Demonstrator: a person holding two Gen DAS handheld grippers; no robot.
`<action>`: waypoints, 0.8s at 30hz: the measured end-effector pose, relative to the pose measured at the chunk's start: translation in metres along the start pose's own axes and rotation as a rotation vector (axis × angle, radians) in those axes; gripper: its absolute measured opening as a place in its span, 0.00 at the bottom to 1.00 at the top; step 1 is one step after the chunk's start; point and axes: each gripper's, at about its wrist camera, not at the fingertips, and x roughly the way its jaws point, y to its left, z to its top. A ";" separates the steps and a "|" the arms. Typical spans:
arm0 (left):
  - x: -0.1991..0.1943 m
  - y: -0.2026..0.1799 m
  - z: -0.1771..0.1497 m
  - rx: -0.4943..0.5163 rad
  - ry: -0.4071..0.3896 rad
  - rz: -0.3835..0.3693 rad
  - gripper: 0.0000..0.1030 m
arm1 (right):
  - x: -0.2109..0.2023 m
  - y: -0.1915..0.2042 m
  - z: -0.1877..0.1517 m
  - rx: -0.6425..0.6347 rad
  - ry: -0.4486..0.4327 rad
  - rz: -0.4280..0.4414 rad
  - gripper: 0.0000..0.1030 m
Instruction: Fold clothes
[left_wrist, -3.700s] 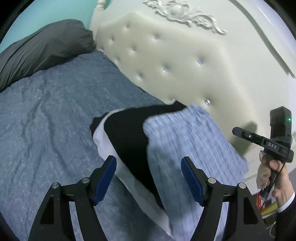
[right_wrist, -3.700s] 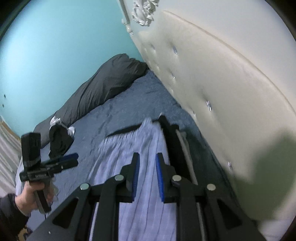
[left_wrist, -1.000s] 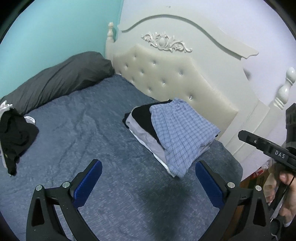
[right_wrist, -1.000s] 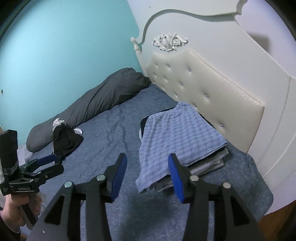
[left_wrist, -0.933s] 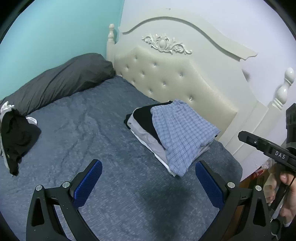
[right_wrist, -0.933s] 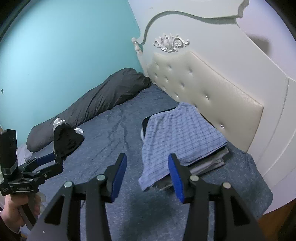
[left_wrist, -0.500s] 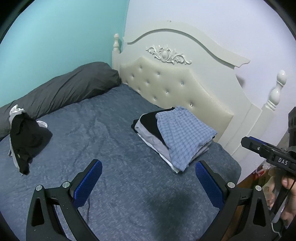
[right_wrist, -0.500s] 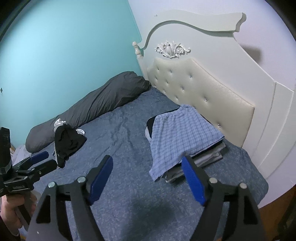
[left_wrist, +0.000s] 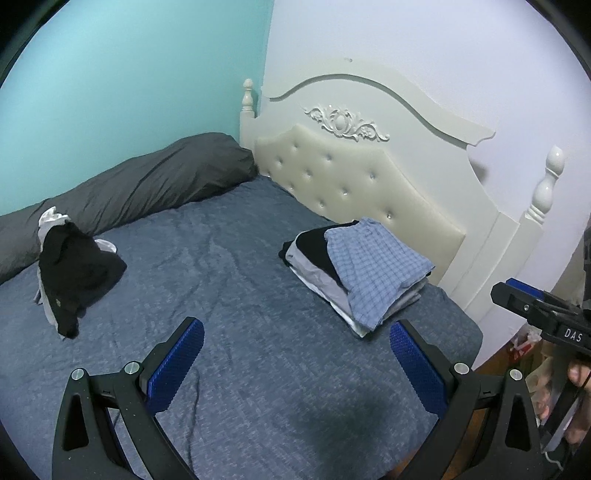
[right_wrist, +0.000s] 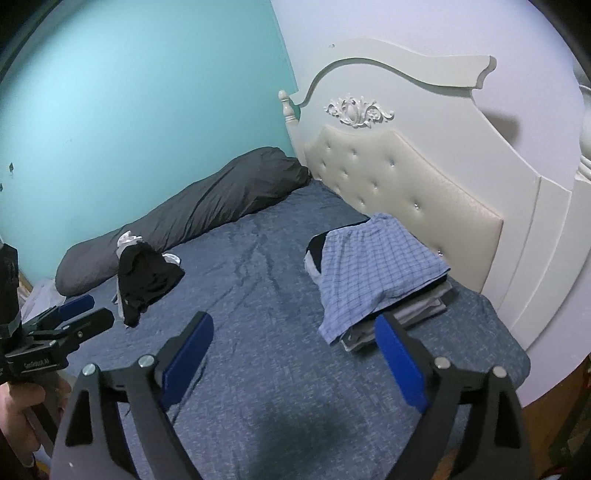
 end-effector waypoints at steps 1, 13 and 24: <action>-0.003 0.000 -0.001 0.001 -0.003 0.004 1.00 | -0.002 0.002 -0.001 -0.002 -0.003 -0.001 0.88; -0.028 -0.001 -0.016 0.014 -0.011 0.003 1.00 | -0.025 0.010 -0.014 -0.002 -0.021 -0.029 0.90; -0.036 -0.011 -0.044 0.038 0.010 -0.016 1.00 | -0.041 0.016 -0.041 0.005 -0.005 -0.040 0.90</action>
